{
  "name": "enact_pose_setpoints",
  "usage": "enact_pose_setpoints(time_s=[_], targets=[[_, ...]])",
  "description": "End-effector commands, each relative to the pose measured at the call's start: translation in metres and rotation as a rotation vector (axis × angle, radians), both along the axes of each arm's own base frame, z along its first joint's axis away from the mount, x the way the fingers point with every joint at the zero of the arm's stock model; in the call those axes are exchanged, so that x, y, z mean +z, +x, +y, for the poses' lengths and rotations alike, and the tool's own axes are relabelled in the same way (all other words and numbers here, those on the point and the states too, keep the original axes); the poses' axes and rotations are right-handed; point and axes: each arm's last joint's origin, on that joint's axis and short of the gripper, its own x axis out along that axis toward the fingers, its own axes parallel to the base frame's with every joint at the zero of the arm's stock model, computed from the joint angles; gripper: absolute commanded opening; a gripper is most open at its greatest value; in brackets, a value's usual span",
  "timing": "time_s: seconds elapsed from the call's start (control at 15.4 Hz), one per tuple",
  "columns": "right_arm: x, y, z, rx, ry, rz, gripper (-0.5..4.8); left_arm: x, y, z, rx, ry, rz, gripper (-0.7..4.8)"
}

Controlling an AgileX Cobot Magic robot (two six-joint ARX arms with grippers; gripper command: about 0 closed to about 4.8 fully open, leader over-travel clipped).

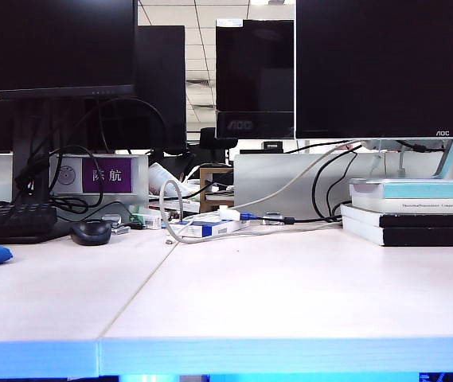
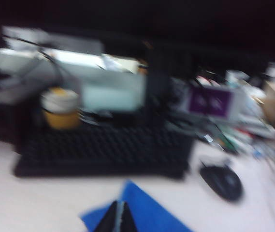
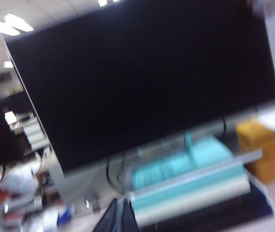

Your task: Wipe the table from left to right using the rag.

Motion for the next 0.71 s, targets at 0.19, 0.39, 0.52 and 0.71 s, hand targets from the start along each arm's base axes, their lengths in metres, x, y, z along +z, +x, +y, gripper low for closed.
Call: enact_pose_setpoints(time_s=[0.19, 0.39, 0.52, 0.71], targets=[[0.089, 0.029, 0.005, 0.112, -0.023, 0.009, -0.02, 0.055, 0.031, 0.000, 0.040, 0.009, 0.095, -0.04], [0.136, 0.057, 0.014, 0.358, -0.107, 0.146, -0.01, 0.092, 0.061, -0.005, -0.082, 0.014, 0.246, -0.04], [0.153, 0.073, 0.020, 0.525, -0.199, 0.132, -0.01, 0.112, 0.078, -0.007, -0.150, 0.004, 0.386, -0.04], [0.170, 0.087, 0.037, 0.780, -0.266, 0.090, -0.01, 0.131, 0.101, -0.010, -0.199, -0.028, 0.571, -0.04]])
